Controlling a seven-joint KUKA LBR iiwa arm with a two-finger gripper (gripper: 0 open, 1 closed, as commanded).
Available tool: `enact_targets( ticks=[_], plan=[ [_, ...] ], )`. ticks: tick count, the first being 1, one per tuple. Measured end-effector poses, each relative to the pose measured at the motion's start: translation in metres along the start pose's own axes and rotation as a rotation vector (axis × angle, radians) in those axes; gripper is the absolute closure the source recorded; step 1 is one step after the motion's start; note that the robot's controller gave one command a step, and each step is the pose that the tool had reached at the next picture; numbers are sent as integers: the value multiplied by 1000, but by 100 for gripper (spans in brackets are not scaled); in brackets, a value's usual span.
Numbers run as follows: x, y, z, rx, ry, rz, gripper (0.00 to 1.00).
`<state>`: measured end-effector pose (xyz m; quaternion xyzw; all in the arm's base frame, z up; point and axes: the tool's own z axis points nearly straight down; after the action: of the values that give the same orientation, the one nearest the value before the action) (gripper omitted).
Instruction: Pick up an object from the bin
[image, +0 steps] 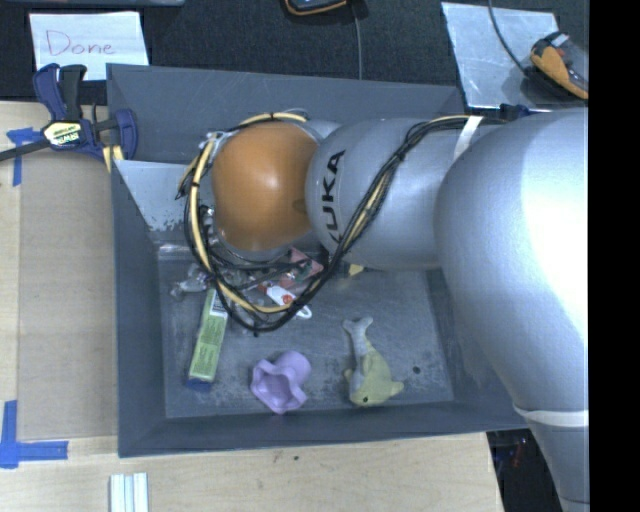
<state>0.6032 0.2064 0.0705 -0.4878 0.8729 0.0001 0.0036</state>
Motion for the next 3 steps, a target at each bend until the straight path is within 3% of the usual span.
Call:
enact_targets(
  ticks=[1,3],
  plan=[
    [-18,10,-1,13,-13,-694,100],
    [-18,11,-10,12,-14,-690,100]
  ],
)
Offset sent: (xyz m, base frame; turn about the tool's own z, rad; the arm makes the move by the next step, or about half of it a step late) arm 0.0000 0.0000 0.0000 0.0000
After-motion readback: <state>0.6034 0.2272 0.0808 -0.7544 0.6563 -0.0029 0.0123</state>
